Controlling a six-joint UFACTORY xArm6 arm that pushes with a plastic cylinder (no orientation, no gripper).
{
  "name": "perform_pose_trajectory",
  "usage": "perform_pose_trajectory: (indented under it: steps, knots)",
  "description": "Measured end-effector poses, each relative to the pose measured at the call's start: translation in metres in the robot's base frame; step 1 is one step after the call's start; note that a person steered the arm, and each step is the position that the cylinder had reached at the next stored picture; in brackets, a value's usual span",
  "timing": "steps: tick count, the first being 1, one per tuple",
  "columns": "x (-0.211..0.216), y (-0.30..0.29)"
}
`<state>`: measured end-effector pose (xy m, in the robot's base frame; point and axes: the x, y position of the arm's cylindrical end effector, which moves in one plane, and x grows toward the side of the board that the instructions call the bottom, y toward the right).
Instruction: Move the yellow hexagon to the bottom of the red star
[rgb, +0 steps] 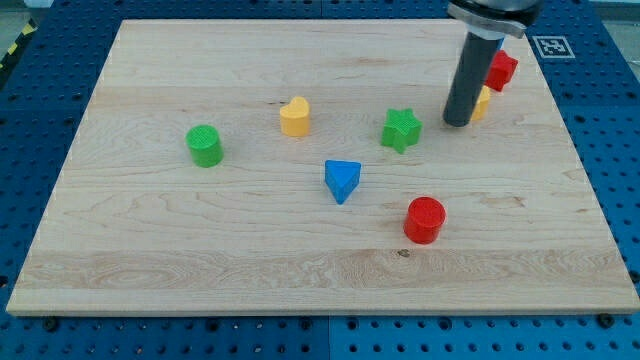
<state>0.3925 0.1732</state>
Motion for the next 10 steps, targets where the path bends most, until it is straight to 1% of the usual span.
perform_pose_trajectory:
  steps: [1,2,3,4,5,7,8,9,10]
  knots:
    - [0.0,0.023]
    - [0.0,0.028]
    - [0.0,-0.019]
    - [-0.018,-0.052]
    - [-0.032,-0.045]
    - [-0.032,0.005]
    - [-0.032,0.016]
    - [-0.032,0.005]
    - [-0.032,-0.063]
